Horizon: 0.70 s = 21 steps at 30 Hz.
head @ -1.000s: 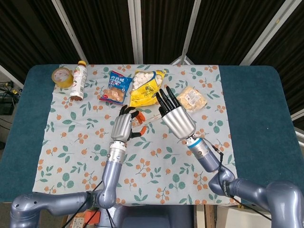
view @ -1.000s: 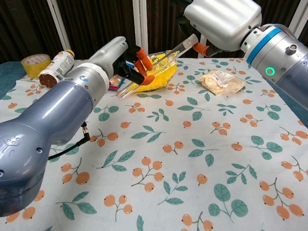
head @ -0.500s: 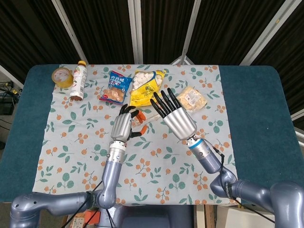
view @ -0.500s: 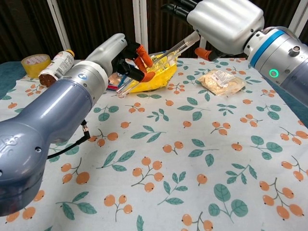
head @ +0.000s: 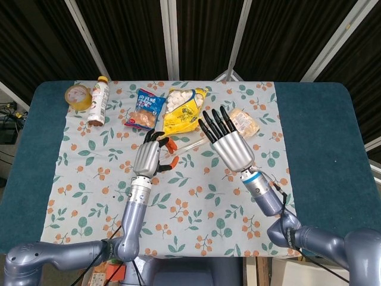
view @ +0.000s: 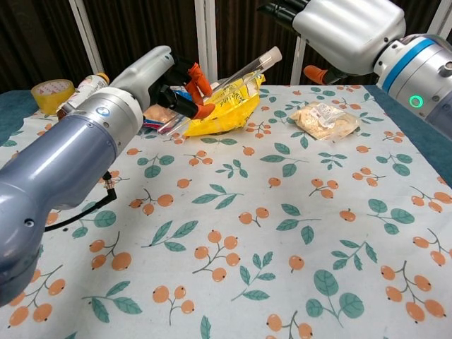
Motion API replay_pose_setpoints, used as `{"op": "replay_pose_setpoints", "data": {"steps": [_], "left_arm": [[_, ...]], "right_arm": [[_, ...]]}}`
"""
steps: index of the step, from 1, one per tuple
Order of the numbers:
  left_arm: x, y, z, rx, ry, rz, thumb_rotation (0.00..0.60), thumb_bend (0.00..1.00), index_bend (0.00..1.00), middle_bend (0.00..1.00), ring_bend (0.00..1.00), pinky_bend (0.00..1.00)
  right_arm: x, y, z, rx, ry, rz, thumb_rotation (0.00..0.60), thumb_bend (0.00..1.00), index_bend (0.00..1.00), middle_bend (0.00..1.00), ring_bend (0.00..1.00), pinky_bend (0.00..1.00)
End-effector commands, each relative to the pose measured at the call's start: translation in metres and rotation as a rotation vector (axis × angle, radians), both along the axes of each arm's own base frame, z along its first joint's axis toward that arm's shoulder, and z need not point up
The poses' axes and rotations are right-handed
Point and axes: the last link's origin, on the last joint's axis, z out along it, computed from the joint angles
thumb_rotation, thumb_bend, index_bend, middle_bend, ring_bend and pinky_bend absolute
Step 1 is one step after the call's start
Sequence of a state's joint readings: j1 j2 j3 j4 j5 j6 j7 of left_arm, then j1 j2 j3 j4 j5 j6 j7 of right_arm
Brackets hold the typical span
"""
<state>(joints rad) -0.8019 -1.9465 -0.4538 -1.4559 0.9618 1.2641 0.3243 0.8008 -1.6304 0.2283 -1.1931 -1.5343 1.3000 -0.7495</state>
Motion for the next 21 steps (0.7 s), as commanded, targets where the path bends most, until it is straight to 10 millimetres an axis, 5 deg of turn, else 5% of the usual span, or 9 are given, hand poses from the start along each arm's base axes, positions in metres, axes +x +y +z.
{"op": "replay_pose_setpoints", "data": {"steps": [1, 12, 21], "left_arm": [[-0.006, 0.000, 0.003, 0.001, 0.016, -0.009, 0.600, 0.77, 0.67, 0.66, 0.17, 0.00], [-0.038, -0.005, 0.011, -0.014, 0.176, -0.102, 0.600, 0.77, 0.67, 0.66, 0.17, 0.00], [-0.055, -0.012, -0.005, -0.075, 0.303, -0.156, 0.600, 0.77, 0.67, 0.66, 0.17, 0.00]], "right_arm": [[-0.005, -0.002, 0.004, -0.012, 0.008, -0.018, 0.600, 0.40, 0.00, 0.01, 0.00, 0.01], [-0.017, -0.009, 0.026, -0.058, -0.012, -0.070, 0.600, 0.40, 0.00, 0.01, 0.00, 0.01], [-0.017, -0.007, 0.028, -0.049, -0.033, -0.081, 0.600, 0.40, 0.00, 0.01, 0.00, 0.01]]}}
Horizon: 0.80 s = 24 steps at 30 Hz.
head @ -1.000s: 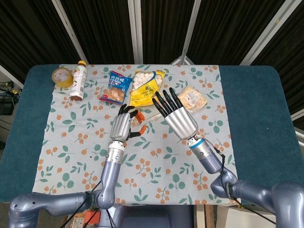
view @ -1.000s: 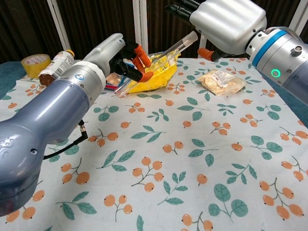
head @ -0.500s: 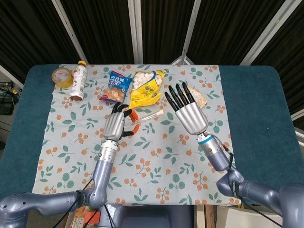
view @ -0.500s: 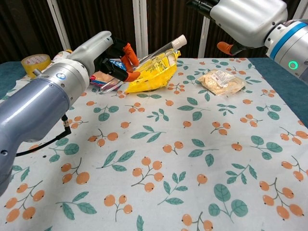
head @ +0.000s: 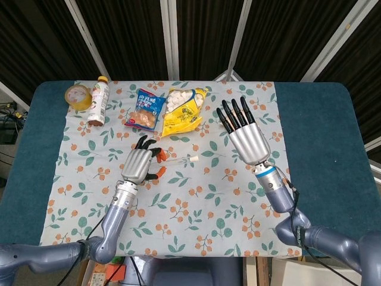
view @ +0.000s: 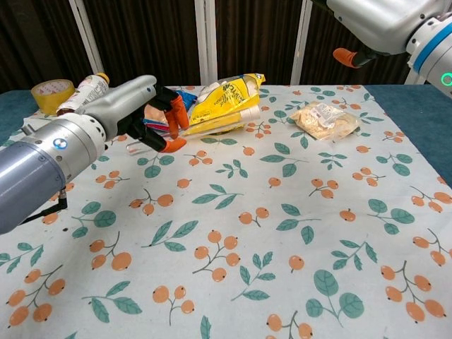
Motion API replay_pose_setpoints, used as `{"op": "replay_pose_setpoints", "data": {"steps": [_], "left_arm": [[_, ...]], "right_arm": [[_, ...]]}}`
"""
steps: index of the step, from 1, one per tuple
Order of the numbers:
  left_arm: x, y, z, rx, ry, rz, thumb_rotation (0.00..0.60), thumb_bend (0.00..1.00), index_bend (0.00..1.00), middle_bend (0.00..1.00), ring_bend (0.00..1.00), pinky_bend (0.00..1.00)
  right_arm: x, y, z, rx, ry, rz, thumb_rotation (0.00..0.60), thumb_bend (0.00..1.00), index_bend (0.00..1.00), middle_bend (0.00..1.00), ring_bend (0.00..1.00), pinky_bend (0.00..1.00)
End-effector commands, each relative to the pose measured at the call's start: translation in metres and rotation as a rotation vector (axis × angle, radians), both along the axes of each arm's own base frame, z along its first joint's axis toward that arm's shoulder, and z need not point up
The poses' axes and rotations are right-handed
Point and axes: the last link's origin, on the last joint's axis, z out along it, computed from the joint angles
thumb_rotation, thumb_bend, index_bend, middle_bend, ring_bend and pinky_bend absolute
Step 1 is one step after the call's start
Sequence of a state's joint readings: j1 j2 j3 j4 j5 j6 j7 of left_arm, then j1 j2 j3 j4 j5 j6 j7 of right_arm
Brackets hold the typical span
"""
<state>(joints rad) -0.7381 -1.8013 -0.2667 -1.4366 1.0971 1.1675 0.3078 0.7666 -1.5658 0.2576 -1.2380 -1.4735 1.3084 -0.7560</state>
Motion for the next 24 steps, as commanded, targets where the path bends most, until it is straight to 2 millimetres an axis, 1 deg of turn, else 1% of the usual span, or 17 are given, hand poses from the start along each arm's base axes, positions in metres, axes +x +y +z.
{"op": "replay_pose_setpoints", "data": {"steps": [1, 8, 15, 18, 24], "left_arm": [[-0.004, -0.001, -0.008, -0.019, 0.058, -0.019, 0.600, 0.77, 0.67, 0.66, 0.17, 0.00], [-0.008, -0.002, -0.025, -0.046, 0.111, -0.026, 0.600, 0.76, 0.67, 0.66, 0.17, 0.00], [-0.009, -0.005, -0.044, -0.065, 0.153, -0.041, 0.600, 0.76, 0.67, 0.65, 0.17, 0.00], [-0.012, -0.007, -0.051, -0.081, 0.186, -0.032, 0.600, 0.75, 0.67, 0.65, 0.17, 0.00], [-0.020, -0.010, -0.059, -0.100, 0.229, 0.003, 0.600, 0.72, 0.65, 0.63, 0.17, 0.00]], "right_arm": [[-0.001, 0.001, 0.000, 0.003, -0.006, -0.005, 0.600, 0.40, 0.00, 0.01, 0.00, 0.01], [-0.004, 0.004, 0.003, 0.009, -0.004, -0.007, 0.600, 0.40, 0.00, 0.00, 0.00, 0.01], [-0.001, 0.006, 0.002, 0.020, -0.025, -0.006, 0.600, 0.40, 0.00, 0.00, 0.00, 0.01], [0.000, 0.007, 0.002, 0.025, -0.029, 0.000, 0.600, 0.40, 0.00, 0.00, 0.00, 0.01], [0.001, 0.011, 0.002, 0.033, -0.044, 0.011, 0.600, 0.40, 0.00, 0.00, 0.00, 0.01]]}}
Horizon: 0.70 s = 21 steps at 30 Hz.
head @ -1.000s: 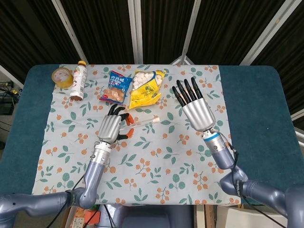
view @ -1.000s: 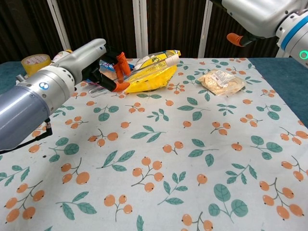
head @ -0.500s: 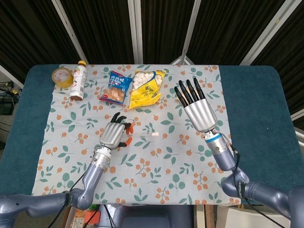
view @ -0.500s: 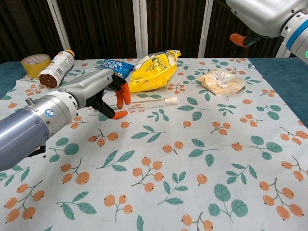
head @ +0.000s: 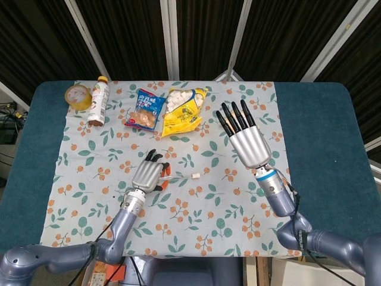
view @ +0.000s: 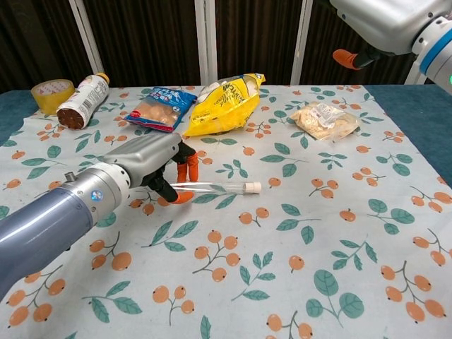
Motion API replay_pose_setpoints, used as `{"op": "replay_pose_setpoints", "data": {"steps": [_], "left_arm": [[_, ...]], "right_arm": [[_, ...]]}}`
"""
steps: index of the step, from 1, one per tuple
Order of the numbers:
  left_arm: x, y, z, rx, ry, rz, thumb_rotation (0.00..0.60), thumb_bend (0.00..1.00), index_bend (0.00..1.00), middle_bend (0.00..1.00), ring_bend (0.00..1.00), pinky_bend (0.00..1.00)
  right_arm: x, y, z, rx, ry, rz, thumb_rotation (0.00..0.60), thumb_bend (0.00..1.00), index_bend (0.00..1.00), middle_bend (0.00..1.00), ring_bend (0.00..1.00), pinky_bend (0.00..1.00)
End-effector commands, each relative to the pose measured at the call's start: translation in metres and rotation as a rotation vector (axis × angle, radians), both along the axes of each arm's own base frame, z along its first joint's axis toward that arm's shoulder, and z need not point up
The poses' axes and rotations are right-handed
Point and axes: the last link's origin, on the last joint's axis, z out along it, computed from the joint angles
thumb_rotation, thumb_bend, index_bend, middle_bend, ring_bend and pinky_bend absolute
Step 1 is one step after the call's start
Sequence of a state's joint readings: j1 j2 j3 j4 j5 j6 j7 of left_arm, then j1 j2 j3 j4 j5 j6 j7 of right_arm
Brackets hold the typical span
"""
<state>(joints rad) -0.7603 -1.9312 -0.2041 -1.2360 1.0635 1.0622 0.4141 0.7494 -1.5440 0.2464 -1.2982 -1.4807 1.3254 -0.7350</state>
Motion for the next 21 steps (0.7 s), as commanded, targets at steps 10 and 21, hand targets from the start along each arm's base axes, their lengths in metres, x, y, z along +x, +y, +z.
{"op": "replay_pose_setpoints", "data": {"steps": [10, 21], "left_arm": [[-0.013, -0.003, 0.007, -0.005, 0.041, 0.032, 0.600, 0.34, 0.53, 0.38, 0.12, 0.00], [-0.009, 0.002, 0.042, 0.041, -0.014, 0.092, 0.600, 0.18, 0.13, 0.15, 0.01, 0.00]], "right_arm": [[0.000, 0.002, 0.001, 0.008, -0.023, -0.009, 0.600, 0.40, 0.00, 0.00, 0.00, 0.01], [-0.009, 0.008, 0.007, 0.015, -0.074, -0.067, 0.600, 0.40, 0.00, 0.00, 0.00, 0.01]]}}
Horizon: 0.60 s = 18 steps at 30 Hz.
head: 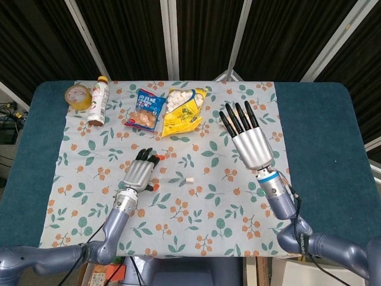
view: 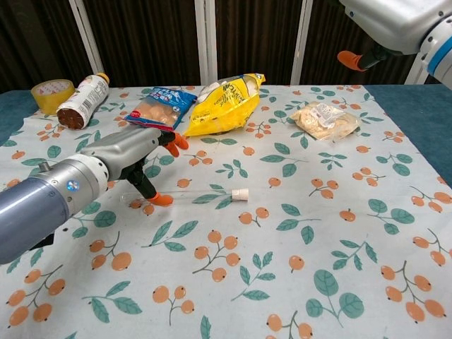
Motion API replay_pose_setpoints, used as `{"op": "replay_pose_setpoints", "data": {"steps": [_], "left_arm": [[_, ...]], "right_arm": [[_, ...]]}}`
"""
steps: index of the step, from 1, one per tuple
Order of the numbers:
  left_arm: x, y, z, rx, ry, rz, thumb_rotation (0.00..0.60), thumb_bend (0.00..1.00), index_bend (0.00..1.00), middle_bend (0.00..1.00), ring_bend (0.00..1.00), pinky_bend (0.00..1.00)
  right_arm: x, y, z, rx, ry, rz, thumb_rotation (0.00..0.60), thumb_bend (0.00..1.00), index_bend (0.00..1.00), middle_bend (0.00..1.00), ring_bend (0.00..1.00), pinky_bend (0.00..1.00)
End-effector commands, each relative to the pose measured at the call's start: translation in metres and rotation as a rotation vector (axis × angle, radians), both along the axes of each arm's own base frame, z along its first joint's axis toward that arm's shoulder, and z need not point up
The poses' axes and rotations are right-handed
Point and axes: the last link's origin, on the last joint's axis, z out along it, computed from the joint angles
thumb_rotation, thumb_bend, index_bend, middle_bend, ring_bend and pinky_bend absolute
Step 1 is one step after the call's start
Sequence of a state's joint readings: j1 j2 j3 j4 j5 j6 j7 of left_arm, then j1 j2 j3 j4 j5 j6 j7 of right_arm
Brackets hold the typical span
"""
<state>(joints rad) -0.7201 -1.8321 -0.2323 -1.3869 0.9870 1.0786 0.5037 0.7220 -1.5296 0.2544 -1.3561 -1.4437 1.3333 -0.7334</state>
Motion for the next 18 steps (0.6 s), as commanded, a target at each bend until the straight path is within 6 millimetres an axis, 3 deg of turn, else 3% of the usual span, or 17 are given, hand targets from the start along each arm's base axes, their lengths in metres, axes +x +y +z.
{"op": "replay_pose_setpoints", "data": {"steps": [1, 5, 9, 15, 18], "left_arm": [[0.001, 0.001, 0.019, 0.036, -0.039, 0.035, 0.600, 0.18, 0.13, 0.14, 0.01, 0.00], [0.000, -0.003, 0.048, 0.083, -0.110, 0.058, 0.600, 0.18, 0.13, 0.13, 0.00, 0.00], [-0.012, -0.014, 0.084, 0.144, -0.144, 0.049, 0.600, 0.18, 0.13, 0.12, 0.00, 0.00], [-0.048, -0.045, 0.146, 0.240, -0.138, 0.018, 0.600, 0.18, 0.14, 0.12, 0.00, 0.00], [-0.073, -0.071, 0.175, 0.274, -0.138, 0.026, 0.600, 0.18, 0.14, 0.12, 0.00, 0.00]], "right_arm": [[-0.007, 0.004, 0.005, 0.001, -0.031, -0.034, 0.600, 0.39, 0.00, 0.00, 0.00, 0.01], [-0.022, 0.012, 0.017, 0.013, -0.127, -0.118, 0.600, 0.29, 0.00, 0.00, 0.00, 0.01], [-0.048, 0.026, 0.030, 0.077, -0.287, -0.275, 0.600, 0.26, 0.00, 0.00, 0.00, 0.01], [-0.097, 0.062, 0.061, 0.120, -0.421, -0.476, 0.600, 0.25, 0.00, 0.00, 0.00, 0.01], [-0.120, 0.093, 0.079, 0.104, -0.440, -0.514, 0.600, 0.25, 0.00, 0.00, 0.00, 0.01]]}}
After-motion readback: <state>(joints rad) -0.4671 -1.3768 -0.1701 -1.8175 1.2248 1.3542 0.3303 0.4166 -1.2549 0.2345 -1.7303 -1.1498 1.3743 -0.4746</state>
